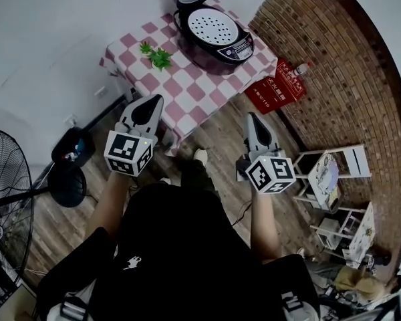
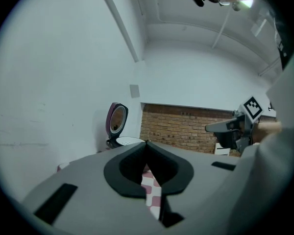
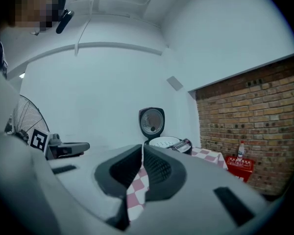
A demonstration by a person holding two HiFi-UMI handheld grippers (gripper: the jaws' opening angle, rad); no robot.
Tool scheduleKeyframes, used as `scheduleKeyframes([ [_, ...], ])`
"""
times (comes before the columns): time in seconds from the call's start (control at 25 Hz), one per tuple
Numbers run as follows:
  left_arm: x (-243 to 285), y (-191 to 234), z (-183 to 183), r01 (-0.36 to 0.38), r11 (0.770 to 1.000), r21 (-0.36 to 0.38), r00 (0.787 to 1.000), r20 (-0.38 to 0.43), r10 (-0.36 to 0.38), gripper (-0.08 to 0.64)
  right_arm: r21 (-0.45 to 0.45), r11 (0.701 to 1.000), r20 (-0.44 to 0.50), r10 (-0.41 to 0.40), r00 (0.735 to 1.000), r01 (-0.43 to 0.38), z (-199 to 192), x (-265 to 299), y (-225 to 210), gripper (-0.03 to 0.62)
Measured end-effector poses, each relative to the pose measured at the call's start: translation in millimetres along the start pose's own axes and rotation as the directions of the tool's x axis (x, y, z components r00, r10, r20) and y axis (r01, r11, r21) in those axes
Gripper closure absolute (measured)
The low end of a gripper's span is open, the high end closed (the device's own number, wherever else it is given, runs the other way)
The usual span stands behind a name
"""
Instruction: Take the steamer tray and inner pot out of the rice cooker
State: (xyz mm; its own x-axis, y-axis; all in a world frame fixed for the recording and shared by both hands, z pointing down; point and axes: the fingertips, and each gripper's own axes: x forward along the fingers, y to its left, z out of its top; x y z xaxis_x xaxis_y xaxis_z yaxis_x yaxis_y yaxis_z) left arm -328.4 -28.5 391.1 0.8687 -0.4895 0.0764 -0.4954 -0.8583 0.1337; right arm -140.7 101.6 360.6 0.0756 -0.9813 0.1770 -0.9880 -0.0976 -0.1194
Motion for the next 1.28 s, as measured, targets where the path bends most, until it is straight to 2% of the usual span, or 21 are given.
scheduleKeyframes([
  [0.16,12,1,-1,-0.003,1.0,-0.005,1.0,0.009,0.003,0.558,0.004,1.0,0.001,-0.001,1.0,0.001,-1,9,-12,0.589],
  [0.48,62,-2,-5,-0.041,0.998,0.047,0.999,-0.022,0.042,0.558,0.027,0.999,-0.002,0.018,1.0,-0.018,0,37,-56,0.589],
  [0.64,90,1,-4,-0.075,0.997,0.029,0.997,-0.021,0.075,0.558,0.033,0.998,-0.009,0.045,0.999,-0.045,5,60,-83,0.589],
  [1.0,154,3,1,-0.152,0.988,0.008,0.988,-0.036,0.152,0.558,0.03,0.988,-0.048,0.154,0.987,-0.152,15,116,-135,0.589],
  [1.28,205,6,0,-0.241,0.97,-0.018,0.969,-0.05,0.24,0.558,0.045,0.966,-0.067,0.257,0.964,-0.254,17,158,-178,0.589],
])
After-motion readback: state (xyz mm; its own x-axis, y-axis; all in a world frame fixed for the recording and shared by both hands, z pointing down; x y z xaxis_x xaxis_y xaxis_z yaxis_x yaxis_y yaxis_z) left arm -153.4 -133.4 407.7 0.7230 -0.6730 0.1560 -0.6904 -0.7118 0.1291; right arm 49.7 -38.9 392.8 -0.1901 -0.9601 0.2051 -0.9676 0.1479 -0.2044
